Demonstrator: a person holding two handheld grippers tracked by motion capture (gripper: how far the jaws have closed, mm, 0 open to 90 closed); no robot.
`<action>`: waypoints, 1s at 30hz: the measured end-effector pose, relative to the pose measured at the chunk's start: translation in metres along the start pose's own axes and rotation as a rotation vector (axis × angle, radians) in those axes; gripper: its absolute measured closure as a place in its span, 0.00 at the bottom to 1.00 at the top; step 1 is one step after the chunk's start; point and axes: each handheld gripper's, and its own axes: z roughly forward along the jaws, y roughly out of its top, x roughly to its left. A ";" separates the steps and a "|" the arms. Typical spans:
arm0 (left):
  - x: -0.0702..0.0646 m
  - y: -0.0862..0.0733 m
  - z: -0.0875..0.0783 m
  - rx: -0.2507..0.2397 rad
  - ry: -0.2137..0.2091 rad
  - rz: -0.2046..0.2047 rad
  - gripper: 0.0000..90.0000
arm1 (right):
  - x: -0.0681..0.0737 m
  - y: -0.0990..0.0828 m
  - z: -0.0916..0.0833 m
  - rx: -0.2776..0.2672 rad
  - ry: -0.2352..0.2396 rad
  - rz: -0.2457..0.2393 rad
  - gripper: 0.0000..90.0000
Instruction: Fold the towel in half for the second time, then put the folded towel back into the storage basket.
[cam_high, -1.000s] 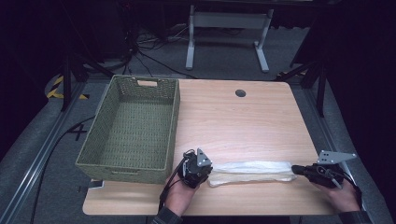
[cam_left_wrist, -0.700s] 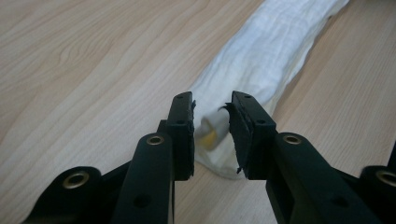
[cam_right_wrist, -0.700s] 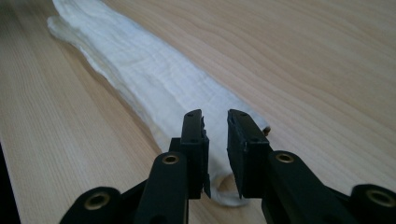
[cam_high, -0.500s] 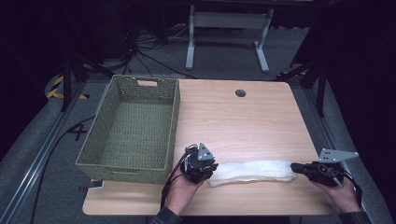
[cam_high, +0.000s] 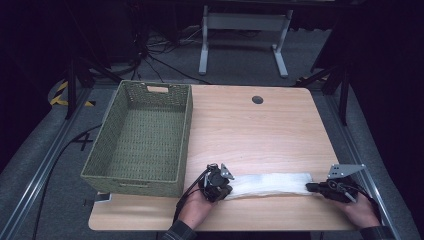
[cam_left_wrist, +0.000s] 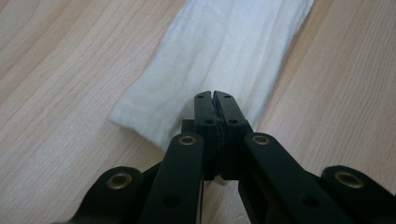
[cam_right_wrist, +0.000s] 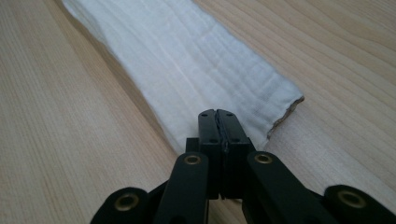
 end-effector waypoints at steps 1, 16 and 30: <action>0.001 0.000 -0.001 0.003 -0.005 -0.003 0.99 | 0.000 0.000 0.000 0.002 -0.003 -0.003 1.00; 0.014 0.048 0.007 -0.094 -0.003 0.045 1.00 | 0.031 0.033 0.023 -0.039 0.094 -0.076 1.00; 0.017 0.061 0.038 -0.014 -0.038 0.081 1.00 | 0.040 0.051 0.049 0.018 0.127 -0.131 1.00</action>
